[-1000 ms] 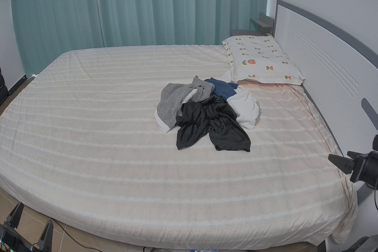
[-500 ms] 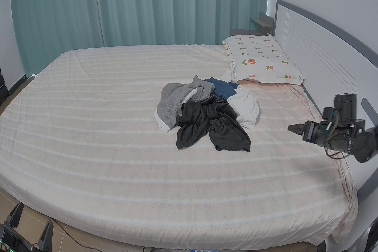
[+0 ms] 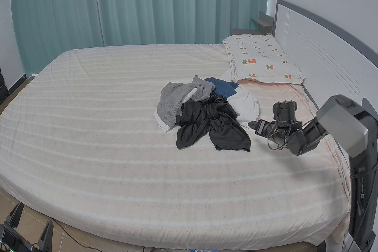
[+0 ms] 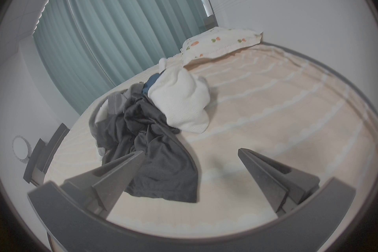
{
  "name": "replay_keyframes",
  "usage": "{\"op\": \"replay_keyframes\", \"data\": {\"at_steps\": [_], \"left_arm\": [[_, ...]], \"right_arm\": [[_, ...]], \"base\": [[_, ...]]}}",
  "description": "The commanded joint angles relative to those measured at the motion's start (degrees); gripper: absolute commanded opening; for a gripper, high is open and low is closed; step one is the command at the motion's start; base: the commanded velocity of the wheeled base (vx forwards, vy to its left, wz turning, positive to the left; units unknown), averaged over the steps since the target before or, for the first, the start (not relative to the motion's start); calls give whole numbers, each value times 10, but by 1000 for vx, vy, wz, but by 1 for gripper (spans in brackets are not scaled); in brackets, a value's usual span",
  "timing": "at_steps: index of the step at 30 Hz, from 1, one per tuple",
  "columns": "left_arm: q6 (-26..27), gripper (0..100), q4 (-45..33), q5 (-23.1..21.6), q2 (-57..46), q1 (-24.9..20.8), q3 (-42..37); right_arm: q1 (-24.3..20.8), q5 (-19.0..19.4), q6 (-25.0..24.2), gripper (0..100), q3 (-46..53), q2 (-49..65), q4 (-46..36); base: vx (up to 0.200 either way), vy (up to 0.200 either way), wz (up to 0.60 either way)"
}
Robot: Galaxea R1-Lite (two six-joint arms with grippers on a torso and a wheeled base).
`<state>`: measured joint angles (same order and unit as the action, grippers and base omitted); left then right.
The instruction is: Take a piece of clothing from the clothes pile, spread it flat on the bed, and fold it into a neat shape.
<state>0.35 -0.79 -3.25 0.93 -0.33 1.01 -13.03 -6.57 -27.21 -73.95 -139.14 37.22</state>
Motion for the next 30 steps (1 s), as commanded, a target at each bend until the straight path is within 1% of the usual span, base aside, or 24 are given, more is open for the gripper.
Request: {"op": "replay_keyframes", "data": {"at_steps": [1,7,8,11,15,22,23,28,30], "left_arm": [[-1,100,0,0,-6,0,-8],[-1,100,0,0,-6,0,-8],[-2,100,0,0,-6,0,-8],[-4,100,0,1,-6,1,-8],[-5,100,-1,1,-6,1,-8],[-6,100,-1,1,-6,1,-8],[-6,100,-1,1,-6,1,-8],[-6,100,-1,1,-6,1,-8],[-6,100,-1,1,-6,1,-8]], "right_arm": [[-33,-8,-16,100,-88,-126,5],[-44,-11,-16,100,-140,-160,-8],[-45,-20,-16,100,-167,-172,-18],[-47,-27,-16,100,-200,-186,-39],[-48,-27,-18,100,-214,-191,-46],[-75,-27,-16,100,-216,-191,-40],[-76,-27,-15,0,-216,-191,-40],[-76,-27,-16,0,-215,-191,-39],[-74,-26,-19,0,-212,-185,-26]], "base": [[0,0,0],[0,0,0],[0,0,0],[0,0,0],[0,0,0],[0,0,0],[0,0,0],[0,0,0],[0,0,0]]}}
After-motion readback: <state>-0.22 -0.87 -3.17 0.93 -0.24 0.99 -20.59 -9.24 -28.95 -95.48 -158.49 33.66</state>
